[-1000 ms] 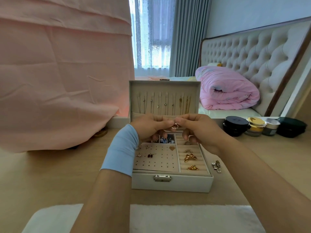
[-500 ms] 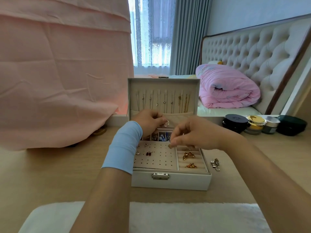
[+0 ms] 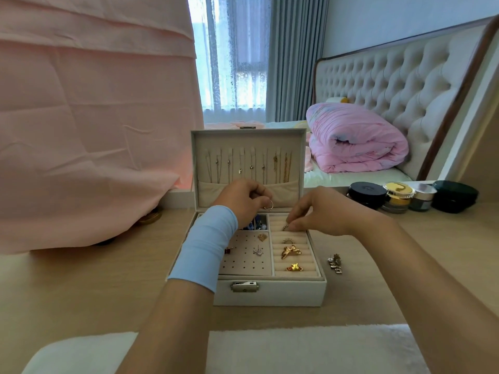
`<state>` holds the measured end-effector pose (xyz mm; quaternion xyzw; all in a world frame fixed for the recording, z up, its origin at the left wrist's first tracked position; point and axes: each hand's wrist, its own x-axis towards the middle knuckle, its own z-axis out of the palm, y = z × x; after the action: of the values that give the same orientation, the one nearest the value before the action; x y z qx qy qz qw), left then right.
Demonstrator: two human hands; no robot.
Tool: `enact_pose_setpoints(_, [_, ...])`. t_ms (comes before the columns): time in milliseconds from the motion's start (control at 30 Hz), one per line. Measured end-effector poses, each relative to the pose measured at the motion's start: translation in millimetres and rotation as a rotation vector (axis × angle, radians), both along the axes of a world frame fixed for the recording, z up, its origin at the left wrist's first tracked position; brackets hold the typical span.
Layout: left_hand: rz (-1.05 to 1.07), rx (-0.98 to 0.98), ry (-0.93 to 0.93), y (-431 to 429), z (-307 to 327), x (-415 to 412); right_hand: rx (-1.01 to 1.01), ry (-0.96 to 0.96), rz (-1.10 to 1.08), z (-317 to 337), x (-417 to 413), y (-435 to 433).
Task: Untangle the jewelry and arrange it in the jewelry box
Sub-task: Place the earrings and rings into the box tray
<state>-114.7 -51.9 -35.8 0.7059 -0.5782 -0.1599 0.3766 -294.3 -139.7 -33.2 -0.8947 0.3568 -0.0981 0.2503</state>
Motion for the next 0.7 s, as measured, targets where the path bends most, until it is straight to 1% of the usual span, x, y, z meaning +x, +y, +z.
enact_pose_setpoints(167, [0.003, 0.010, -0.021, -1.3, -3.3, -2.6, -0.038, -0.018, 0.030, -2.1, 2.7, -1.3])
enact_pose_setpoints(233, [0.022, -0.002, -0.030, -1.7, -3.9, -1.4, -0.027, -0.097, 0.015, -2.6, 3.0, -2.6])
enact_pose_setpoints(300, [0.043, -0.024, -0.024, -2.1, -4.4, 0.2, -0.070, -0.138, -0.018, -4.0, 4.2, -3.5])
enact_pose_setpoints(467, [0.047, -0.046, -0.019, -2.5, -5.1, -0.3, -0.208, -0.039, -0.043, -7.2, 8.4, 1.2])
enact_pose_setpoints(600, [0.044, -0.045, -0.026, -3.0, -5.4, -1.4, -0.317, 0.078, -0.036, -8.5, 14.5, 5.0])
enact_pose_setpoints(700, [0.038, -0.042, -0.023, -3.4, -6.2, -2.2, -0.329, 0.086, -0.033, -9.4, 14.0, 5.2])
